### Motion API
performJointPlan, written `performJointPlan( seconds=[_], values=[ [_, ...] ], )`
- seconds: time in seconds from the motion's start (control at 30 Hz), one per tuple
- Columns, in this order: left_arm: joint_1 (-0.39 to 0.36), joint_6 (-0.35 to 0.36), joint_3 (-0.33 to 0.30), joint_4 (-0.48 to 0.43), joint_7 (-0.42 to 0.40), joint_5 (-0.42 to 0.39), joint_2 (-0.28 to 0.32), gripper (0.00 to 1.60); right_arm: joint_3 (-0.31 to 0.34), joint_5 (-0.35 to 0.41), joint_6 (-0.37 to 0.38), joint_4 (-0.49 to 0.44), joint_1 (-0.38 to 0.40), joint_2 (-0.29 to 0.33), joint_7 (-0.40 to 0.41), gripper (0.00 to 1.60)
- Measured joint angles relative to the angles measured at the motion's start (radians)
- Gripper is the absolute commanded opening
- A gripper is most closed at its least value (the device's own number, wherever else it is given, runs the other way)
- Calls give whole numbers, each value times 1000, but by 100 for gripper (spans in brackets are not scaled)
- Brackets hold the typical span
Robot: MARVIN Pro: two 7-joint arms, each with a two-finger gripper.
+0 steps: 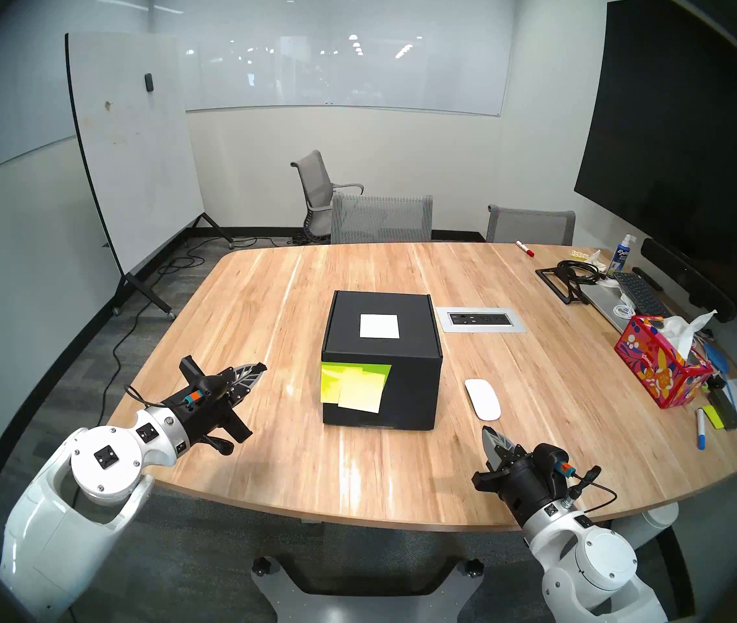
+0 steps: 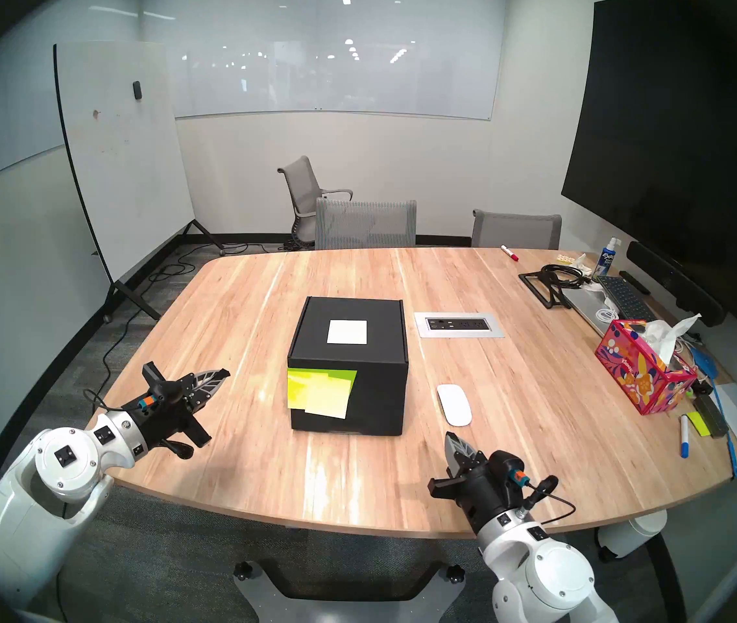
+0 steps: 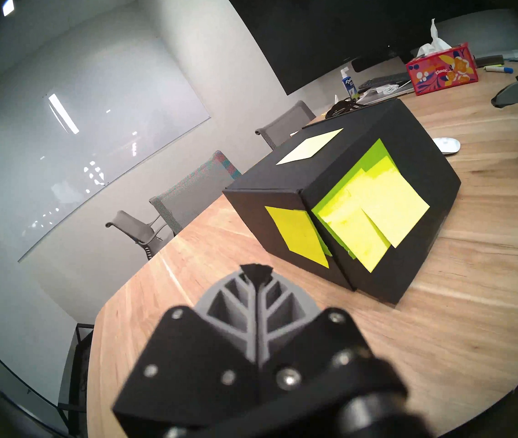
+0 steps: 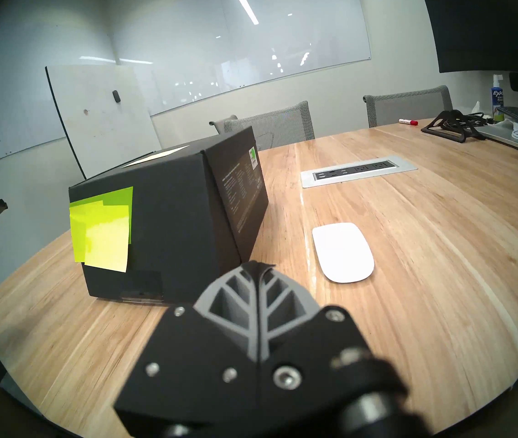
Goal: Open the box and place the mouse inside
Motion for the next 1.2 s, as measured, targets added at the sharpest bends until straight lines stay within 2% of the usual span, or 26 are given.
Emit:
performJointPlan(
  seconds=[0.47, 0.77, 1.2],
  values=[
    [12, -27, 121, 2, 85, 125, -49, 0, -8, -14, -32, 8, -7, -18, 7, 0],
    [-24, -8, 183, 24, 128, 180, -82, 0, -9, -21, -42, 5, -23, -28, 7, 0],
    [-116, 23, 277, 121, 161, 244, -127, 0, -10, -35, -46, -16, -47, -42, -10, 0]
  ],
)
